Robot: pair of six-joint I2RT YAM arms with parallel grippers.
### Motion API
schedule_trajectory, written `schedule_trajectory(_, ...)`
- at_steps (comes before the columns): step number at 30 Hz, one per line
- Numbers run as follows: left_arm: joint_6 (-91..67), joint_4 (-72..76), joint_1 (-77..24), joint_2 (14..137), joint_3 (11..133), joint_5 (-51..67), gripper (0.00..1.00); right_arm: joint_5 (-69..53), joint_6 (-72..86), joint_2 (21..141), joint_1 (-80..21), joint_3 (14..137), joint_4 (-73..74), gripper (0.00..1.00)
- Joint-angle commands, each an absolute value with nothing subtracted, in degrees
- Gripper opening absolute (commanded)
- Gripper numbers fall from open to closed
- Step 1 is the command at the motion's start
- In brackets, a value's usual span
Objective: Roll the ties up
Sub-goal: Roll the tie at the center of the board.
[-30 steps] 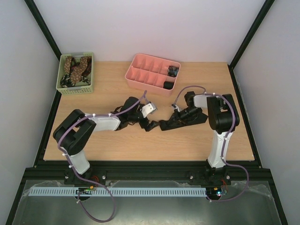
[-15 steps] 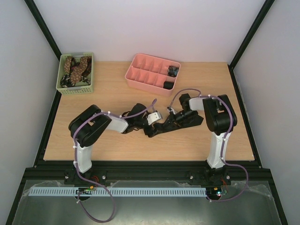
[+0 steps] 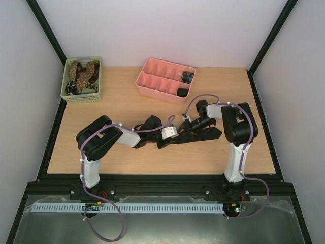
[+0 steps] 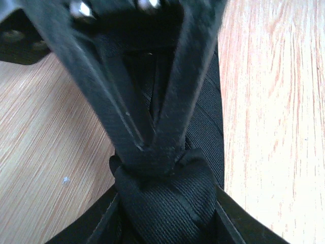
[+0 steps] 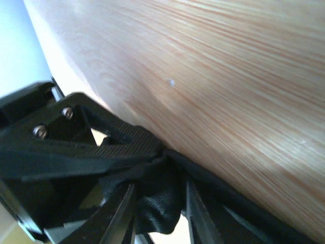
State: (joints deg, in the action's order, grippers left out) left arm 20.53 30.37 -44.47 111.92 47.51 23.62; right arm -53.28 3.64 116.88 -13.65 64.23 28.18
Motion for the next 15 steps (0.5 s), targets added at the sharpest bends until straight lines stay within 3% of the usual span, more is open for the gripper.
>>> schedule_trajectory(1,25.5,24.2,-44.6,113.0,45.7,19.8,0.33,-46.2,-1.1,114.5,-12.3,65.4,35.1,0.35)
schedule_trajectory(3,25.6,23.8,-44.6,113.0,45.9,19.8,0.33,-48.0,-1.5,112.7,-12.5,65.6,36.5,0.41)
schedule_trajectory(7,25.4,23.4,-44.6,113.1,46.0,20.3,0.35,-49.6,-1.5,110.7,-14.5,65.6,37.8,0.42)
schedule_trajectory(15,26.0,22.8,-44.6,113.0,45.9,20.6,0.37,-43.9,1.9,114.3,-17.8,65.7,33.4,0.29)
